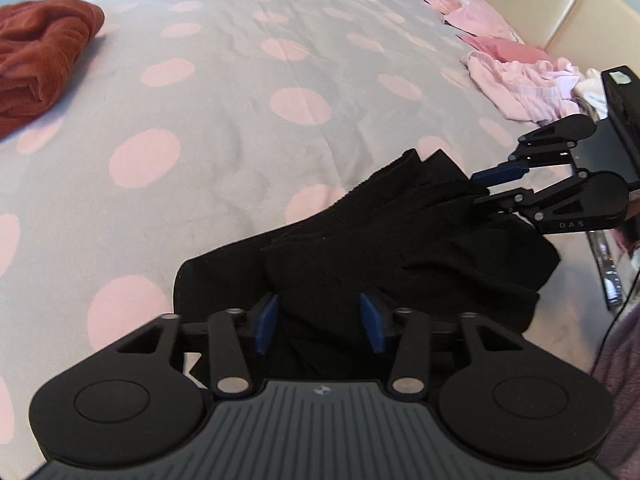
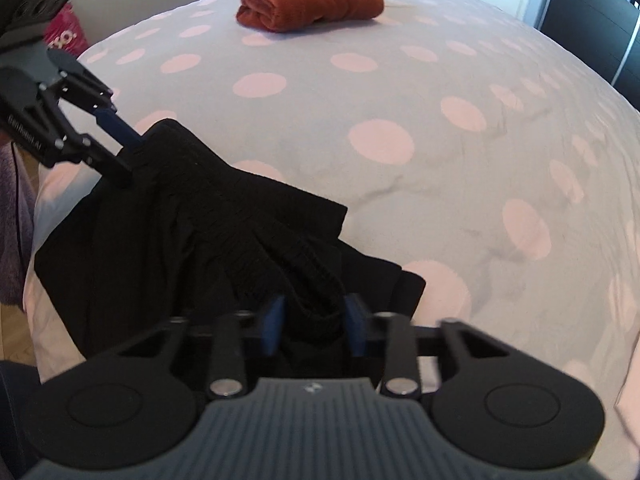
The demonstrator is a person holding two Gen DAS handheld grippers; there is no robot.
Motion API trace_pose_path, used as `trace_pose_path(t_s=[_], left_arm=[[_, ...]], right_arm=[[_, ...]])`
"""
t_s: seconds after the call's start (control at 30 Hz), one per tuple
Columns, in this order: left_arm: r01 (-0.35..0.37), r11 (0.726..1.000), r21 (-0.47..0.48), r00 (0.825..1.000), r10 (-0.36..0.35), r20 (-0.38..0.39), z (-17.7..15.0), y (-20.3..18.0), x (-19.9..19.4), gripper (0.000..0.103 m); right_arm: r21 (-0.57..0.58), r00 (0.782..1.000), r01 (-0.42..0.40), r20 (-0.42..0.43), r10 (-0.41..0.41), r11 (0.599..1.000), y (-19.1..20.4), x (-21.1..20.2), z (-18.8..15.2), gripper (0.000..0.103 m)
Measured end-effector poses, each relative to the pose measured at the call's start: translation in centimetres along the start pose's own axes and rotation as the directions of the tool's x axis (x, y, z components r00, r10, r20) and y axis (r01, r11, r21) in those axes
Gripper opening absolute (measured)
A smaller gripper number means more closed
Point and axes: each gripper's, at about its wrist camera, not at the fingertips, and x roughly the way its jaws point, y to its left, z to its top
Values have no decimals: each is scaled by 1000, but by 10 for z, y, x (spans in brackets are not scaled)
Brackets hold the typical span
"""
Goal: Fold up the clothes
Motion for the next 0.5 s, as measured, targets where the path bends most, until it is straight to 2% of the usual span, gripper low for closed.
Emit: trace_pose_path(t_s=[0.03,0.13,0.3,0.37,0.5], left_arm=[[-12,1000,13,1000,11,6,-1,-1,1,40],[-53,998,36,998,52,39,-1,-3,1,40],[-71,997,34,994,68,80,1,-3,-1,42],[-75,996,41,993,71,97,3,-4,-1,47],[-70,991,116,987,52,150,9,-11,-6,47]], right_arm=[[-1,1000,1,10,-1,1000,1,2,1,19],[-23,999,3,44,-2,1000,4,-1,10,13],[-14,983,-5,181,7,1000,4,-29,32,11],[-16,980,9,198,-6,1000,5,-32,39,11],[-27,980,11,200,-6,1000,7,-34,47,11]])
